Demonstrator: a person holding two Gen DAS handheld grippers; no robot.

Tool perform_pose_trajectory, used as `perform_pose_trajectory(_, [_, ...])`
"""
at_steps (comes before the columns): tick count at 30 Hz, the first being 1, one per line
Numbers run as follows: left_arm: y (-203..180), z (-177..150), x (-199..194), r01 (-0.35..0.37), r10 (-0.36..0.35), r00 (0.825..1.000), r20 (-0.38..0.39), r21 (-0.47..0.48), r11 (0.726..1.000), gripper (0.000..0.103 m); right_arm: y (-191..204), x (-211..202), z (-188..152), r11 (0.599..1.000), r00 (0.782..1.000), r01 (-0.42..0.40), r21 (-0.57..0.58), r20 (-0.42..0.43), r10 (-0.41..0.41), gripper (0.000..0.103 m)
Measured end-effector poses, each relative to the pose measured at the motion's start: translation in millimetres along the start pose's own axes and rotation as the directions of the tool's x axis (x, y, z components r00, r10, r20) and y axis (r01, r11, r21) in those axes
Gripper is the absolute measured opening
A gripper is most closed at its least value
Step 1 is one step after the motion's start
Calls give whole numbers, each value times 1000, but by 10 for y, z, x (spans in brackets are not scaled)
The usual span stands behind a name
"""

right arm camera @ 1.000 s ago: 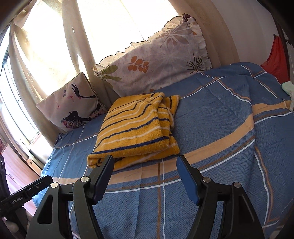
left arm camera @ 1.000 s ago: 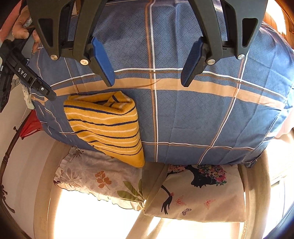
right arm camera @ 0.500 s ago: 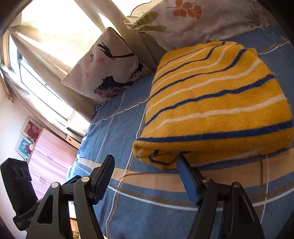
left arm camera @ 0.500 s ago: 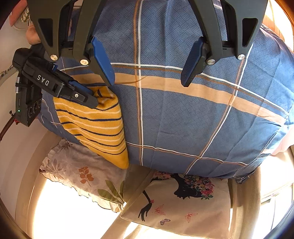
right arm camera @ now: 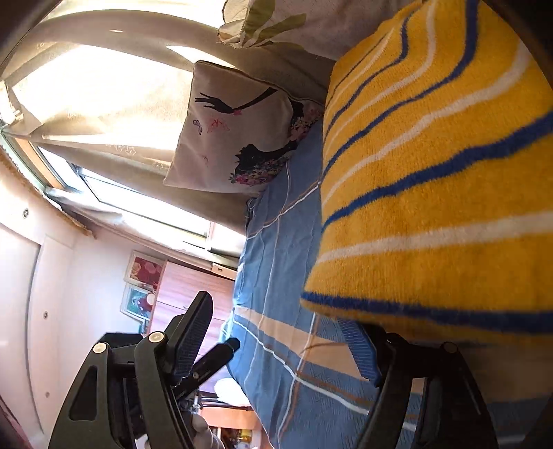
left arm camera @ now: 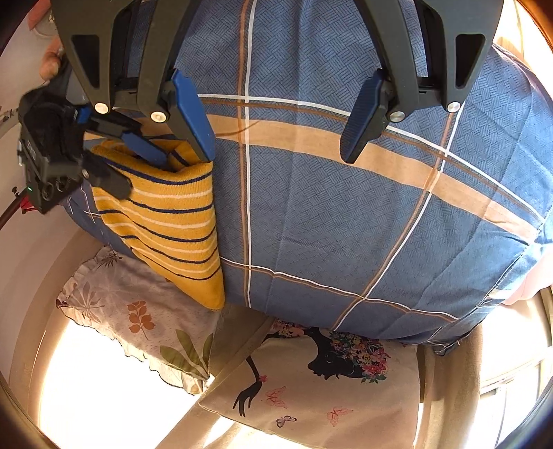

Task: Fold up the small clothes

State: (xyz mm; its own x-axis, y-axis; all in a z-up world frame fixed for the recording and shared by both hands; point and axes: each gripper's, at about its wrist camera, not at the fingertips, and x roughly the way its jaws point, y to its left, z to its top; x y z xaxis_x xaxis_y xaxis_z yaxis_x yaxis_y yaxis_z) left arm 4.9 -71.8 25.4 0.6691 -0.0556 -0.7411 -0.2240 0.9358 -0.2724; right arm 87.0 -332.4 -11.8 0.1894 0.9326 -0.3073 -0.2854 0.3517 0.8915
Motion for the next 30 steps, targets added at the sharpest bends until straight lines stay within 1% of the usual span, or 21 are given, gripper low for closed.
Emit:
perform_pose_trajectory(2, [-11, 18, 39, 4, -4, 1000, -1, -3, 1000, 73, 152, -186, -38, 996, 999, 50, -69, 11, -50, 79])
perform_pose_trajectory(4, [-29, 27, 91, 3, -3, 1000, -3, -3, 1000, 73, 306, -374, -19, 987, 994, 94, -134, 63, -87, 79])
perform_pose_trajectory(7, [-93, 31, 154, 18, -18, 1000, -22, 8, 1000, 73, 387, -546, 110, 961, 971, 202, -186, 166, -172, 79])
perform_pose_trajectory(11, [-182, 20, 106, 19, -18, 1000, -11, 52, 998, 73, 24, -553, 297, 961, 954, 262, -90, 175, -244, 79])
perform_pose_trajectory(12, [-187, 24, 88, 17, -16, 1000, -6, 58, 998, 73, -71, -569, 310, 952, 943, 296, -71, 182, -280, 78])
perform_pose_trajectory(13, [-185, 28, 75, 14, -14, 1000, -1, 61, 998, 73, -161, -592, 318, 936, 924, 347, -55, 194, -331, 78])
perform_pose_trajectory(14, [-174, 34, 70, 11, -11, 1000, 1, 61, 998, 73, -243, -616, 322, 921, 906, 388, -34, 199, -374, 73])
perform_pose_trajectory(15, [-162, 39, 69, 9, -9, 1000, 2, 57, 998, 73, -307, -652, 320, 922, 906, 386, -11, 193, -377, 68])
perform_pose_trajectory(16, [-147, 47, 75, 9, -9, 1000, 2, 53, 999, 73, -318, -691, 321, 928, 911, 372, 8, 186, -367, 68])
perform_pose_trajectory(17, [-143, 50, 85, 8, -8, 1000, 1, 49, 999, 73, -265, -736, 329, 928, 910, 371, 8, 194, -366, 68])
perform_pose_trajectory(19, [-138, 55, 119, 11, -11, 1000, -6, 44, 999, 73, -44, -817, 383, 909, 888, 413, -60, 248, -387, 69])
perform_pose_trajectory(20, [-138, 55, 142, 15, -15, 1000, -11, 42, 999, 73, 78, -851, 420, 894, 875, 437, -100, 279, -396, 71])
perform_pose_trajectory(21, [-146, 49, 161, 19, -19, 1000, -15, 40, 999, 73, 176, -861, 480, 885, 868, 446, -131, 305, -392, 76])
perform_pose_trajectory(22, [-153, 37, 176, 22, -21, 1000, -20, 42, 999, 73, 224, -852, 559, 886, 870, 439, -149, 317, -377, 78])
perform_pose_trajectory(23, [-165, 25, 188, 22, -21, 999, -25, 44, 999, 73, 222, -821, 648, 895, 879, 418, -154, 317, -356, 78])
perform_pose_trajectory(25, [-193, 8, 189, 22, -21, 999, -31, 55, 998, 73, 67, -702, 857, 923, 908, 359, -141, 280, -311, 79])
perform_pose_trajectory(26, [-202, 3, 173, 19, -17, 999, -29, 60, 998, 73, -68, -611, 974, 929, 915, 352, -117, 253, -315, 79])
perform_pose_trajectory(27, [-208, 3, 147, 12, -10, 1000, -24, 64, 998, 73, -230, -521, 1090, 928, 914, 362, -86, 229, -335, 79])
perform_pose_trajectory(28, [-208, 5, 115, 2, -1, 1000, -15, 66, 998, 73, -381, -460, 1190, 923, 908, 380, -62, 215, -360, 78])
perform_pose_trajectory(29, [-210, 6, 77, -10, 10, 1000, -6, 68, 998, 73, -472, -445, 1268, 908, 891, 416, -55, 228, -394, 71])
perform_pose_trajectory(30, [-207, 12, 40, -22, 21, 1000, 3, 69, 997, 73, -487, -461, 1314, 885, 865, 461, -59, 253, -434, 66])
